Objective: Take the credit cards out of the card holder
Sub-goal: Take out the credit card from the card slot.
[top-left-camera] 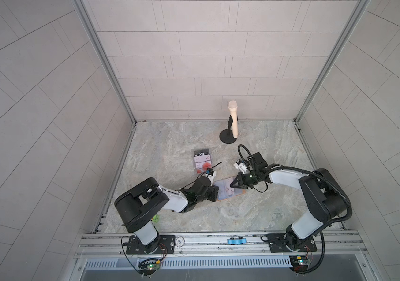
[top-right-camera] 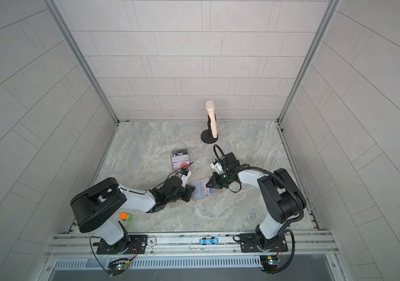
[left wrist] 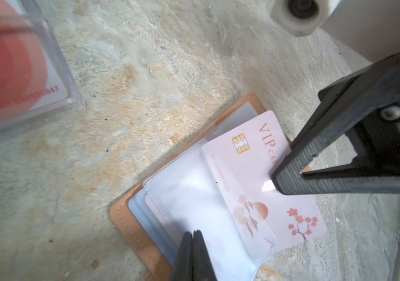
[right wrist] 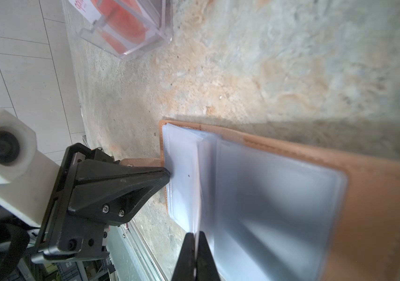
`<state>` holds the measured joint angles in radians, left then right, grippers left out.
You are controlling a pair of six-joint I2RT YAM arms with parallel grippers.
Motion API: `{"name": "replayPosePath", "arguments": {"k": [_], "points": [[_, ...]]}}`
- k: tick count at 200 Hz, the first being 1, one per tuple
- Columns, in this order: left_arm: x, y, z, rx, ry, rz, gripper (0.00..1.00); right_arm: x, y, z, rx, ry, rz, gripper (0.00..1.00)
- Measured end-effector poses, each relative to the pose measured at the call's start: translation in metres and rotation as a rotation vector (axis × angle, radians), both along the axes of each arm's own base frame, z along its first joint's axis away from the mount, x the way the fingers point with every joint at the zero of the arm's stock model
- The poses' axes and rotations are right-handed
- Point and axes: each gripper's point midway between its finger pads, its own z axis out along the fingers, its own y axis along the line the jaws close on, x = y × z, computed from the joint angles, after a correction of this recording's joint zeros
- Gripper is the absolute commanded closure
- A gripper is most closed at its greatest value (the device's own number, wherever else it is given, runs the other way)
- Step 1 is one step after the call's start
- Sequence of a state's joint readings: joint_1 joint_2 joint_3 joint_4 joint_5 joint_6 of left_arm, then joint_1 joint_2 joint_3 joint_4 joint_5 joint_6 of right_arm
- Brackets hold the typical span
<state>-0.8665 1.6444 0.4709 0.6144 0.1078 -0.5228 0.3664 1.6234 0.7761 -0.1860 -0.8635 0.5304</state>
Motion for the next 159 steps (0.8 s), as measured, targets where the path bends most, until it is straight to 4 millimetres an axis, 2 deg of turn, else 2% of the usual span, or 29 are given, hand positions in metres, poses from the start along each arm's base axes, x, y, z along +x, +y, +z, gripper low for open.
{"name": "replayPosePath", "arguments": {"k": [55,73,90,122,145,159], "points": [[-0.005,0.008,-0.001,0.028,0.015,0.007,0.96,-0.002,-0.021,0.000,-0.095,-0.020,-0.023,0.99],[-0.008,0.013,-0.002,0.051,0.029,0.004,0.91,-0.003,-0.029,0.005,-0.139,-0.041,-0.030,0.99],[-0.011,0.016,0.002,0.063,0.030,-0.002,0.81,-0.001,-0.034,0.013,-0.171,-0.073,-0.035,0.99],[-0.012,0.018,0.028,0.048,-0.017,-0.021,0.63,0.000,-0.040,0.035,-0.190,-0.145,-0.034,0.99],[-0.010,0.018,0.056,0.005,-0.068,-0.035,0.45,-0.004,-0.037,0.048,-0.157,-0.181,-0.010,0.99],[-0.011,0.016,0.075,-0.051,-0.087,-0.071,0.41,-0.007,-0.032,0.056,-0.118,-0.187,0.005,1.00]]}}
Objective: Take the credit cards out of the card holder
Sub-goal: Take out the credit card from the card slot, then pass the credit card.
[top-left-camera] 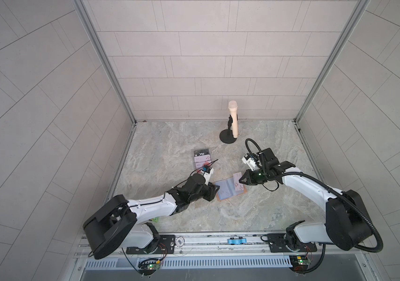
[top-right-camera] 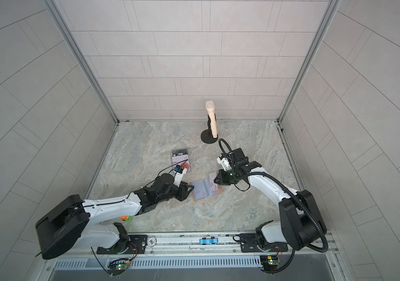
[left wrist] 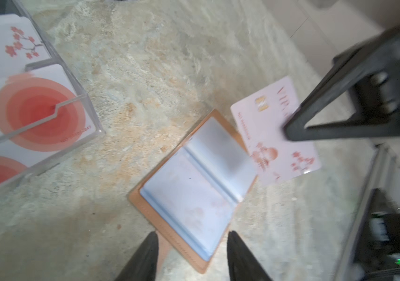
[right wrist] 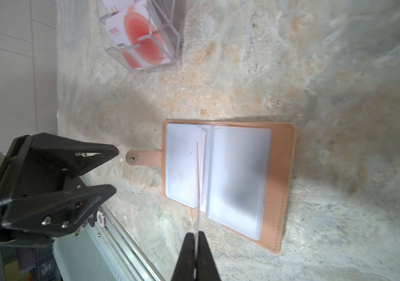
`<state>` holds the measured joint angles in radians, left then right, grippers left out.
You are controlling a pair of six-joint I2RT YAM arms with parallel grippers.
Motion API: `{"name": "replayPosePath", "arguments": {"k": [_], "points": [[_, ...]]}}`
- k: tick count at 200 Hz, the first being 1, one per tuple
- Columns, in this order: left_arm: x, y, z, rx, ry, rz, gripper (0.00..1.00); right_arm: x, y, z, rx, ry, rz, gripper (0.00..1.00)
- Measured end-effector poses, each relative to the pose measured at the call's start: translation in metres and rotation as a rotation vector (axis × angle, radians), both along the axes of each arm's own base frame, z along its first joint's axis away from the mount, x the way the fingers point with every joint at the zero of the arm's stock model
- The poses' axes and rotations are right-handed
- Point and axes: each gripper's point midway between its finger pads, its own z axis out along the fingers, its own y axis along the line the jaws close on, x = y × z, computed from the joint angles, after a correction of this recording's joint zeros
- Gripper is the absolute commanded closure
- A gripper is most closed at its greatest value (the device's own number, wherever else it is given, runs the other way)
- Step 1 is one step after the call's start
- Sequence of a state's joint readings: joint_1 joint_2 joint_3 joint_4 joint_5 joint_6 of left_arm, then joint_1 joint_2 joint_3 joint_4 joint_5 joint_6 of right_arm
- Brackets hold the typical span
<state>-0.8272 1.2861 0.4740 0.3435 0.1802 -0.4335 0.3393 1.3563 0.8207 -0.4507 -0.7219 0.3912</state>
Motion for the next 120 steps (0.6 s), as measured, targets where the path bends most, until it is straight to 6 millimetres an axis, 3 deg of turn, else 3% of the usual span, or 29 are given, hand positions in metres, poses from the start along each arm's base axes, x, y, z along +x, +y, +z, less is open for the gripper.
{"name": "replayPosePath", "arguments": {"k": [49,90,120], "points": [[-0.009,-0.006,0.054,-0.214,0.008,-0.162,0.27,-0.004,0.016,0.022,0.124,-0.023,0.056,1.00],[-0.020,-0.004,0.090,-0.315,-0.015,-0.241,0.28,-0.018,0.033,0.061,0.231,-0.113,0.165,1.00],[-0.023,-0.003,0.100,-0.363,0.006,-0.267,0.31,-0.034,0.049,0.090,0.301,-0.190,0.269,1.00]]}}
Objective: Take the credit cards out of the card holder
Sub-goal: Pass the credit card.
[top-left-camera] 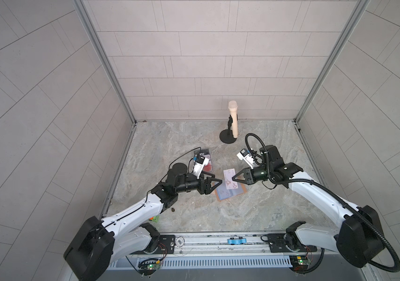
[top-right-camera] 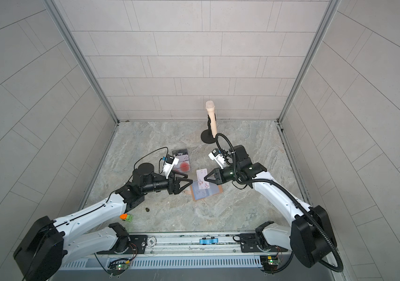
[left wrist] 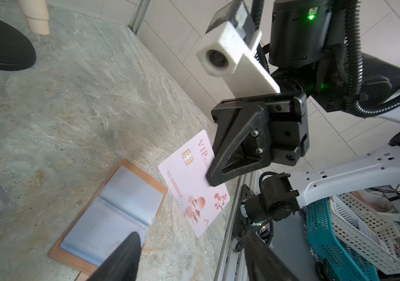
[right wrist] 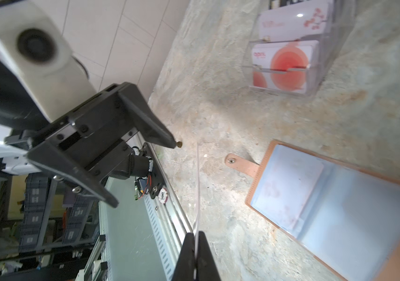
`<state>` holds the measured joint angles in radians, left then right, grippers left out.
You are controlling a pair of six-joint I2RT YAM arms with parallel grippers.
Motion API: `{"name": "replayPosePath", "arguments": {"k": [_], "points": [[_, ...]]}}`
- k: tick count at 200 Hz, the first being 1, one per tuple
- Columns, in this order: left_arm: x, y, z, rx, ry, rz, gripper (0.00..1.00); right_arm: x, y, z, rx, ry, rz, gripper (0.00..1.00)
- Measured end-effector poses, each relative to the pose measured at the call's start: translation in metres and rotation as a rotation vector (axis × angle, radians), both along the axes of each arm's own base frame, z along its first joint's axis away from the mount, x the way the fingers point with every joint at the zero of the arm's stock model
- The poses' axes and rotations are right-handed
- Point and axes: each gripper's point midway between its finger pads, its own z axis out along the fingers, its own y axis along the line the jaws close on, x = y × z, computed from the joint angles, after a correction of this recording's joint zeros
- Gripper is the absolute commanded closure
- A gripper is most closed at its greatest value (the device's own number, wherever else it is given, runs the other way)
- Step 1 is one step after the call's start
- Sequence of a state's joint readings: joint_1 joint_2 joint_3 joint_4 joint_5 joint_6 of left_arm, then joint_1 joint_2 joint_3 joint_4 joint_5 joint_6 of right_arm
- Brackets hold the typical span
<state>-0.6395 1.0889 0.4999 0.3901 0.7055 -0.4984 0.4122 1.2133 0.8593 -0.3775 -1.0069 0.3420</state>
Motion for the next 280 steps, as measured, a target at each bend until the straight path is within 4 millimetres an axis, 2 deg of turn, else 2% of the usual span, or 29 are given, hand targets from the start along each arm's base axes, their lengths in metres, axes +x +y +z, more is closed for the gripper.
{"name": "replayPosePath", "arguments": {"k": [57,92,121,141,245,280], "points": [[-0.016,-0.008,0.013,-0.073,0.051,-0.112,0.41,-0.030,0.026,0.022,0.037,-0.085,0.176,1.00],[-0.024,-0.009,0.022,-0.107,0.059,-0.152,0.51,-0.029,0.030,0.028,0.041,-0.116,0.211,1.00],[-0.029,-0.009,0.031,-0.135,0.067,-0.170,0.62,-0.029,0.033,0.024,0.038,-0.111,0.234,1.00],[-0.030,-0.009,0.032,-0.138,0.079,-0.174,0.64,-0.032,0.034,0.023,0.047,-0.107,0.255,1.00],[-0.030,-0.009,0.031,-0.148,0.136,-0.169,0.91,-0.036,0.035,0.026,0.057,-0.099,0.289,1.00],[-0.030,-0.009,0.032,-0.153,0.150,-0.167,0.94,-0.036,0.035,0.026,0.053,-0.096,0.284,0.93]]}}
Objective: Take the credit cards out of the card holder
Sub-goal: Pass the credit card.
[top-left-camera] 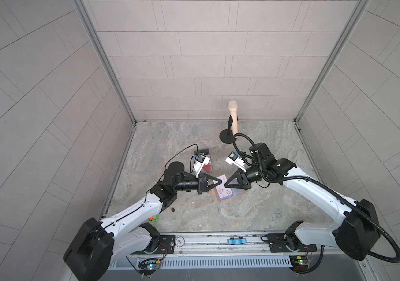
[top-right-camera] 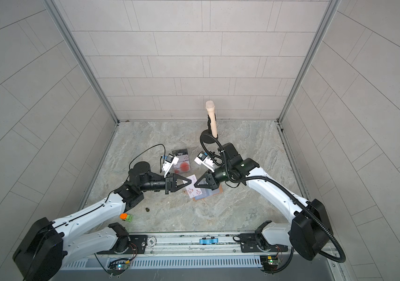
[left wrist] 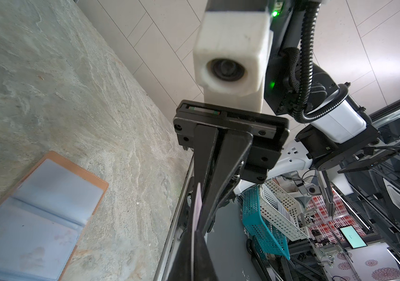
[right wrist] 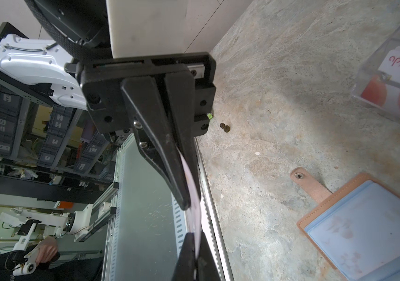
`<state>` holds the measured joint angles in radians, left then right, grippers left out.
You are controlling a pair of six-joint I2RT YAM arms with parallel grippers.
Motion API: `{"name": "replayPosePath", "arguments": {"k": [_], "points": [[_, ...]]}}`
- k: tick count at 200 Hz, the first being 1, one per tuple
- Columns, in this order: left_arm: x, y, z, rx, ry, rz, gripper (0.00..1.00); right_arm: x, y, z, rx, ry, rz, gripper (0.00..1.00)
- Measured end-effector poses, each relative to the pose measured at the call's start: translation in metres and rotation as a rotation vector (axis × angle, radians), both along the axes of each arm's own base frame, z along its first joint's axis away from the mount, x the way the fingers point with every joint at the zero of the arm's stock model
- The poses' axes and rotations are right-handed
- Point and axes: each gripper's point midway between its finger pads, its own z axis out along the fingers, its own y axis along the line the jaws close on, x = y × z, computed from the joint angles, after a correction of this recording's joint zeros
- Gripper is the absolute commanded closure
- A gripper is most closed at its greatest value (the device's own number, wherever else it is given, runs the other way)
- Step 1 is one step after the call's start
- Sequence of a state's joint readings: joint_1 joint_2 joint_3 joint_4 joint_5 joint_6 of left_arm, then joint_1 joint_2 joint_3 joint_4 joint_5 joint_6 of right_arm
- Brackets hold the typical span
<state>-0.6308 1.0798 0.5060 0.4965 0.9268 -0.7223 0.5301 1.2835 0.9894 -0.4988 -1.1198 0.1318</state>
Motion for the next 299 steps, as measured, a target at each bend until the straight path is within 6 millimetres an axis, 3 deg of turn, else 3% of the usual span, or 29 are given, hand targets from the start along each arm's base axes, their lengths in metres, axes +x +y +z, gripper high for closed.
{"name": "replayPosePath", "arguments": {"k": [17,82,125,199,246,299], "points": [[0.000,0.000,0.000,-0.001,0.006,0.002,0.97,0.001,0.000,0.000,-0.003,0.003,-0.007,0.89],[0.008,-0.001,0.002,-0.005,-0.001,0.041,1.00,0.025,-0.011,-0.009,-0.050,0.017,-0.136,0.46],[0.025,-0.003,0.007,0.002,-0.014,0.104,1.00,0.041,-0.028,-0.015,-0.044,0.011,-0.289,0.32],[0.073,0.003,0.014,0.006,-0.067,0.330,1.00,0.063,-0.041,-0.026,0.071,0.060,-0.602,0.23],[0.103,0.001,0.007,-0.043,-0.022,0.441,1.00,0.077,-0.041,-0.015,0.181,0.073,-0.722,0.23],[0.114,0.005,0.027,-0.153,-0.032,0.501,1.00,0.090,-0.037,-0.008,0.283,0.099,-0.780,0.30]]}}
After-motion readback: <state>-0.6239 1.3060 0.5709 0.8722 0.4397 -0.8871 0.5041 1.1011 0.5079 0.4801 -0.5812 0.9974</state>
